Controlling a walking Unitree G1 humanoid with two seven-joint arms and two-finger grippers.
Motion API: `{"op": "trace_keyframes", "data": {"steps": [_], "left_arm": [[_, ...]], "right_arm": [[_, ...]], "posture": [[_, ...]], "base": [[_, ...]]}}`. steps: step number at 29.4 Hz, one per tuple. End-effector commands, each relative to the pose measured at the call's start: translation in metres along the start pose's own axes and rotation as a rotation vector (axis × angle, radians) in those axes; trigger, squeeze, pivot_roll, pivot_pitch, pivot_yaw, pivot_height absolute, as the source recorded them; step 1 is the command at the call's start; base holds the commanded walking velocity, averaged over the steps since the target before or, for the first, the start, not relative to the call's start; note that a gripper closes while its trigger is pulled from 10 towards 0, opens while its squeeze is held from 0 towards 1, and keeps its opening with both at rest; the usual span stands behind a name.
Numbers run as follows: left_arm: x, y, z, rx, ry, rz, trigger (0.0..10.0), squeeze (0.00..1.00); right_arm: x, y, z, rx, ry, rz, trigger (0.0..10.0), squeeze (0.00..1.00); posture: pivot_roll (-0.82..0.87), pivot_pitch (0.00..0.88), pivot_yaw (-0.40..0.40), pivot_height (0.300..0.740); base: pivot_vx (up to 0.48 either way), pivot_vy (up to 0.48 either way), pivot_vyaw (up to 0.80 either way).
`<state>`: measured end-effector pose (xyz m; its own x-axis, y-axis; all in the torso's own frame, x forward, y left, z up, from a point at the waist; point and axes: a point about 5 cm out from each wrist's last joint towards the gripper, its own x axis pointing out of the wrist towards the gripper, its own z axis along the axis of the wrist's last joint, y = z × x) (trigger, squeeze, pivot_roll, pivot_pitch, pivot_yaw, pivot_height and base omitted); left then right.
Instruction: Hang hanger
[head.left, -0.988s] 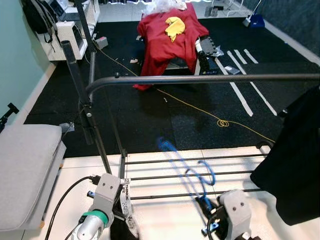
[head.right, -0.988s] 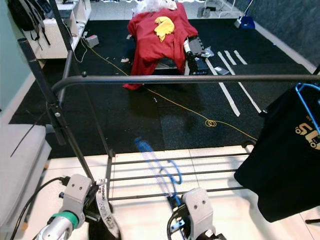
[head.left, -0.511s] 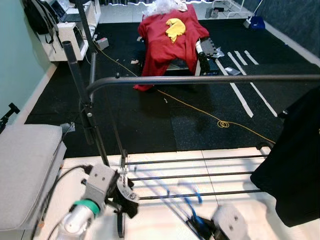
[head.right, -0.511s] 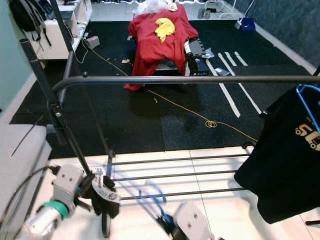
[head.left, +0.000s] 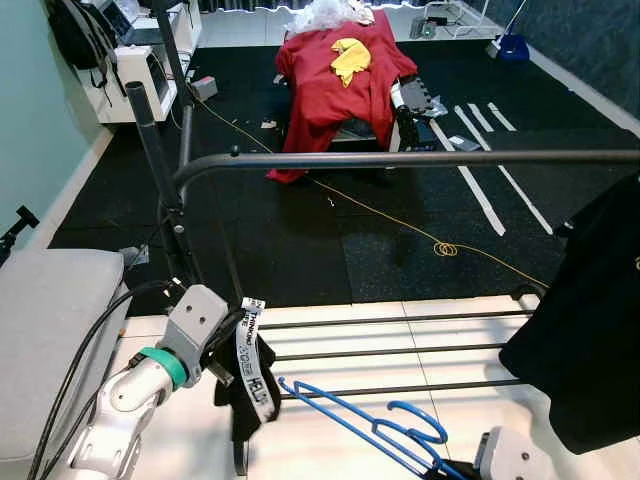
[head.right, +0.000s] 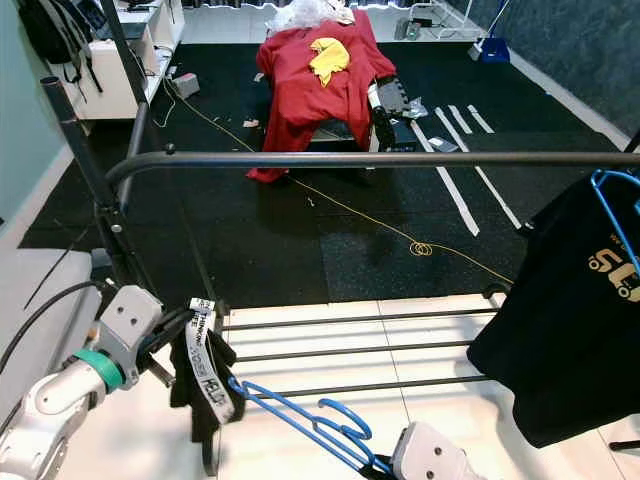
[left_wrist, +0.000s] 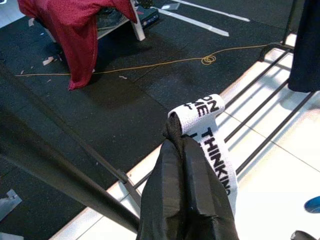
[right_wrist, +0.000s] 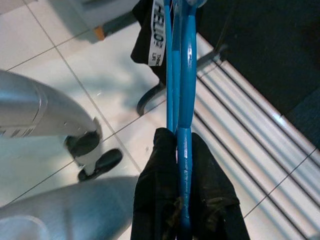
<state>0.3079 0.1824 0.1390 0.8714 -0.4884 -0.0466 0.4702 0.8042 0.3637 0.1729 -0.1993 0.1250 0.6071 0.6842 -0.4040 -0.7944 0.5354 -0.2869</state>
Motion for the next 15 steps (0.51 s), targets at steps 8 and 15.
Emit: {"op": "trace_keyframes", "data": {"steps": [8, 15], "left_arm": [[0.001, -0.007, -0.001, -0.024, -0.002, -0.046, 10.0, 0.0], [0.0, -0.006, 0.001, -0.034, -0.011, -0.052, 10.0, 0.0]], "right_arm": [[0.008, -0.006, 0.008, -0.017, -0.033, 0.008, 10.0, 0.0], [0.011, -0.015, 0.007, -0.026, -0.033, -0.009, 10.0, 0.0]], "posture": [[-0.29, 0.172, 0.085, 0.74], [-0.28, 0.173, 0.081, 0.74]], "base": [[0.0, 0.0, 0.0], [0.0, 0.0, 0.0]]}}
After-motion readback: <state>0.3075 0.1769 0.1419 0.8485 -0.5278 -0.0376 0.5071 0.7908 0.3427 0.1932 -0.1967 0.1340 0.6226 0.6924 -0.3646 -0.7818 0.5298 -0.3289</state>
